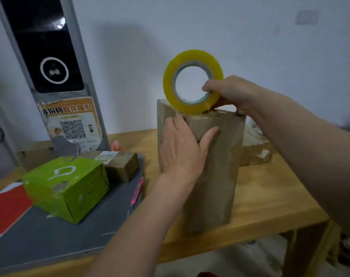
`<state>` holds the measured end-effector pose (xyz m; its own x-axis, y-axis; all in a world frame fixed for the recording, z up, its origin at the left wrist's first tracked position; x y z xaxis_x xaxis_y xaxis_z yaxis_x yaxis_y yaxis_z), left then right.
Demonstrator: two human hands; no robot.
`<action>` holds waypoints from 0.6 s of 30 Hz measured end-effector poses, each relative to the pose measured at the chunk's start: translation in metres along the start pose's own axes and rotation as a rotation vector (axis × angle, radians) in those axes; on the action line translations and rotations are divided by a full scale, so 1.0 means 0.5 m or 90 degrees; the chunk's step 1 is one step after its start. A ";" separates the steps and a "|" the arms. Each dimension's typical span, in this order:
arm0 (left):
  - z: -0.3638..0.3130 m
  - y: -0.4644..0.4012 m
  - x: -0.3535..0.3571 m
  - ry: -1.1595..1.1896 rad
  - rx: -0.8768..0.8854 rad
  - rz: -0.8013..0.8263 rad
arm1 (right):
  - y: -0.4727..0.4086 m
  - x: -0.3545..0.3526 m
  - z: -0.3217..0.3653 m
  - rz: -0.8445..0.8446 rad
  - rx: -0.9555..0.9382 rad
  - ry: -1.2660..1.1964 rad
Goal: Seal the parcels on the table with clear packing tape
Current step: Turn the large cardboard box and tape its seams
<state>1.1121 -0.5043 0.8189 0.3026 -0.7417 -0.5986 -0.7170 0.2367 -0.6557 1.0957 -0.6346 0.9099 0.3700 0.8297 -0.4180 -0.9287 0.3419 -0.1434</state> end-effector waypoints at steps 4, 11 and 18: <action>0.034 0.016 -0.009 0.089 -0.024 0.038 | -0.003 0.028 0.022 0.032 -0.027 0.114; 0.109 0.001 -0.054 0.205 -0.003 0.141 | 0.008 0.067 0.039 0.077 -0.068 0.276; 0.128 -0.044 -0.043 0.508 0.006 0.264 | 0.014 0.090 0.003 0.026 -0.136 0.181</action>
<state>1.1616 -0.4534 0.8167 -0.5083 -0.8098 -0.2929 -0.6652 0.5852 -0.4637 1.1061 -0.5943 0.8913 0.3388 0.6746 -0.6559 -0.9378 0.1859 -0.2932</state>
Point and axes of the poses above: each hand's wrist, its own y-axis away from the middle knuckle, its own x-axis out of the palm, z = x × y, the point moved 4 cm from there along -y, towards the middle knuckle, and after that the axes turned 6 degrees about z, right-handed, at the moved point
